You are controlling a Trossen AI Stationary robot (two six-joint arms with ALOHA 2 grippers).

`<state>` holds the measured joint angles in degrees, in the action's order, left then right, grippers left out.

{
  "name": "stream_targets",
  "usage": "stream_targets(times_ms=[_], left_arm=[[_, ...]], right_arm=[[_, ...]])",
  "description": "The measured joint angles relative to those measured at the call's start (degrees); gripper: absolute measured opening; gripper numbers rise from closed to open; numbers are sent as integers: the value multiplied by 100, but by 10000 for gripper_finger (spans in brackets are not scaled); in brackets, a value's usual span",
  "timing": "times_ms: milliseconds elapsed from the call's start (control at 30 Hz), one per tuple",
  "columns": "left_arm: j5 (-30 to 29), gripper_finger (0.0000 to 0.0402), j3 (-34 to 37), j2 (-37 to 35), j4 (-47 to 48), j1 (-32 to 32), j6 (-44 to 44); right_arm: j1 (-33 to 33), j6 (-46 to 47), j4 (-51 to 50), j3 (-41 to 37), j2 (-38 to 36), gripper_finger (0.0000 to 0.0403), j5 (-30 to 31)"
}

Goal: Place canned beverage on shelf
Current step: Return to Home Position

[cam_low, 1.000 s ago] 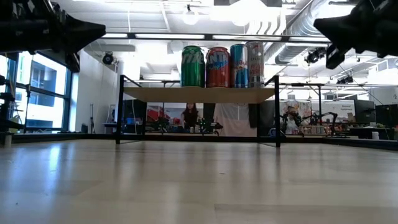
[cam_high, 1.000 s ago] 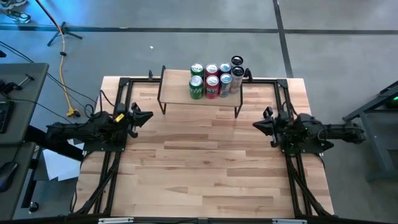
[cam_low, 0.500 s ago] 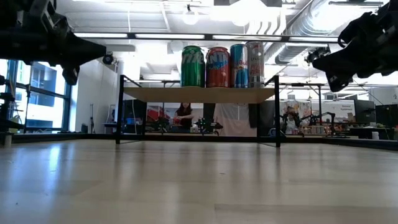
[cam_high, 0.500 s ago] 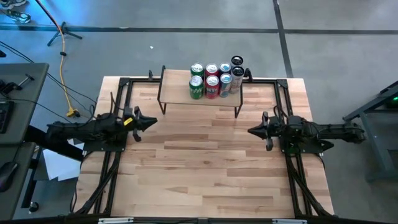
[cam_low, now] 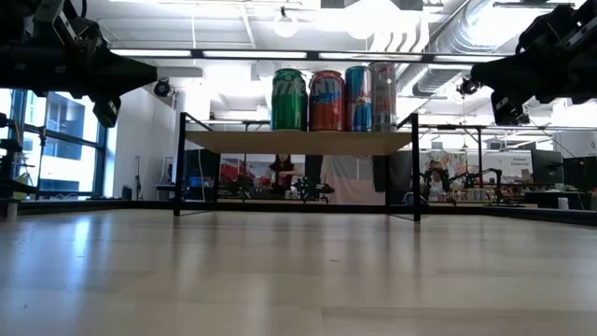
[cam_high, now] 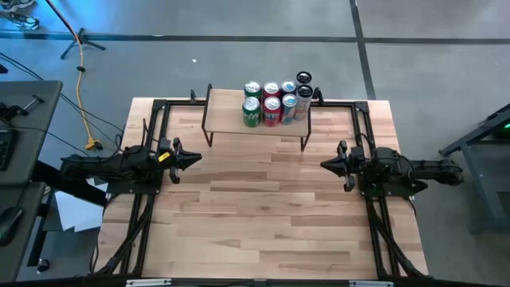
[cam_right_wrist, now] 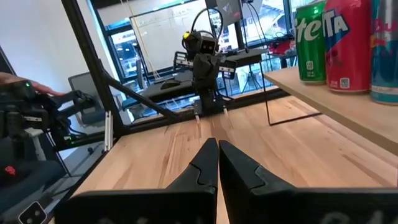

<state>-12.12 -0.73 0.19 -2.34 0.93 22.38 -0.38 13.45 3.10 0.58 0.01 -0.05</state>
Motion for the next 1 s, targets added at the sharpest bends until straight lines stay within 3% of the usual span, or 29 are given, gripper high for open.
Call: stream_targets(times_ms=[1000], left_arm=[[-2,3,0,28,-3,-2,-1]], right_arm=[[0,0,-217,-2,39,0,13]])
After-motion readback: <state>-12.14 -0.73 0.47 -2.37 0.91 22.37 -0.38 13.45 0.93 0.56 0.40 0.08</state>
